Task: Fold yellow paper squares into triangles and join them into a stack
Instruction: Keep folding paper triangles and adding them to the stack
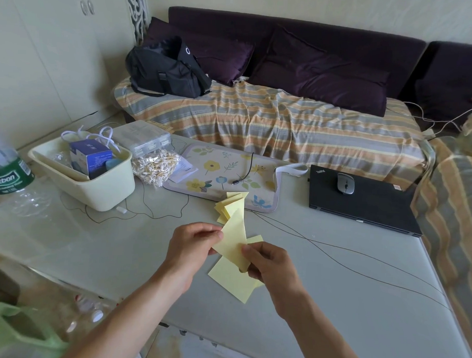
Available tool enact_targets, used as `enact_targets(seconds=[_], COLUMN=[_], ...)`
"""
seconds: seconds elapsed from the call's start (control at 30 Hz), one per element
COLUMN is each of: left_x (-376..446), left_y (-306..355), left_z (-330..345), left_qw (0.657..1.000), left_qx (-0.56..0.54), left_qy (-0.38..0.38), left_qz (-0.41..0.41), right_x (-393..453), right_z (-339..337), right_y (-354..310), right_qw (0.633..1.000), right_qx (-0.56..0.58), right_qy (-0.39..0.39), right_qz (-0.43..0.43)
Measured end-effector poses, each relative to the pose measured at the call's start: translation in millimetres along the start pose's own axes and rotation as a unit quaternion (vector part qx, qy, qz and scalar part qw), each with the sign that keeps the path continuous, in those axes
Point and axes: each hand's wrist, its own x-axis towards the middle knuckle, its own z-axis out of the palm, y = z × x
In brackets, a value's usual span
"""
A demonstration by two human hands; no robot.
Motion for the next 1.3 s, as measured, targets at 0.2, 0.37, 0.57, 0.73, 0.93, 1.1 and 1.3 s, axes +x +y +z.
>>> enact_targets(seconds=[0.2,0.37,0.57,0.73,0.93,1.1,1.3], left_x=[-2,-2,-2,-6,-12,-9,-11], left_y=[3,-1,-3,-4,-6,-4,-5], left_z=[1,0,1,4,9,5,9], left_qw=[0.995,0.996,0.997,0.996,0.99,0.992,0.989], left_qx=[0.076,0.063,0.047,0.049,0.067,0.037,0.02], left_qy=[-0.055,-0.052,-0.054,-0.076,-0.121,-0.11,-0.121], left_qz=[-0.044,-0.023,-0.019,-0.02,-0.039,-0.048,-0.077], right_x=[1,-1,0,-1,0,-1,0], right_z=[-3,-3,-6,-3,-2,1,2], right_y=[1,1,0,1,-4,0,0], right_qw=[0.997,0.993,0.99,0.994,0.997,0.995,0.992], right_qx=[-0.069,-0.095,-0.111,-0.08,-0.073,-0.086,-0.115], right_qy=[-0.008,-0.064,-0.081,-0.069,-0.021,-0.035,-0.024], right_qz=[0.017,0.022,0.033,0.021,-0.022,-0.019,-0.035])
